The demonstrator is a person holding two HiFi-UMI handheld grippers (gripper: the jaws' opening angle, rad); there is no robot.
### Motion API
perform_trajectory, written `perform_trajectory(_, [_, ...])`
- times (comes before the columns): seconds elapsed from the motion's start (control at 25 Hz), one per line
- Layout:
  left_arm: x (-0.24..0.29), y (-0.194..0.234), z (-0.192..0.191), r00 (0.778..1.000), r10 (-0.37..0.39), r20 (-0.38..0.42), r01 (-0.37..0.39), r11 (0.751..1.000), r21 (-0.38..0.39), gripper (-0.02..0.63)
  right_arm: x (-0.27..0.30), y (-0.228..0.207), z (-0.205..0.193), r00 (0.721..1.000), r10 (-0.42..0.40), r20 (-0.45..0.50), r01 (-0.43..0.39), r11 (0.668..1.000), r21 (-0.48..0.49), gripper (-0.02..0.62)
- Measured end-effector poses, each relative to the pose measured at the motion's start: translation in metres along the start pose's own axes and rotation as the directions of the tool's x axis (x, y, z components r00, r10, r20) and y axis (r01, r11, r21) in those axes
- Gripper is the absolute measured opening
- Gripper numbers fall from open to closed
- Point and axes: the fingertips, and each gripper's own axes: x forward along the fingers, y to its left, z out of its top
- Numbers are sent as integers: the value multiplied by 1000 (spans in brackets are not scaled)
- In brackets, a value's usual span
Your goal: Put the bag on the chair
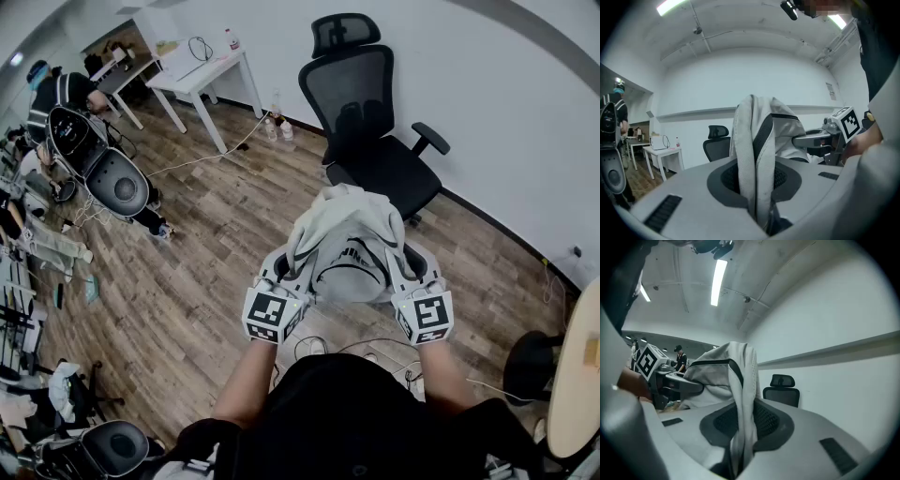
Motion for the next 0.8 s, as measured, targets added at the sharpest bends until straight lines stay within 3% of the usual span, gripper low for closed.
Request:
perform_trajectory(0.4, [-7, 10, -2, 1000, 14, 25, -13, 1000, -16, 77, 5, 12, 3, 1000, -5, 14, 5, 1000, 7, 75])
perform_trajectory(0.8, [-20, 49, -9, 998, -44, 42, 45, 999, -18, 78, 30, 45, 8, 998, -57, 23, 57, 998, 32, 77])
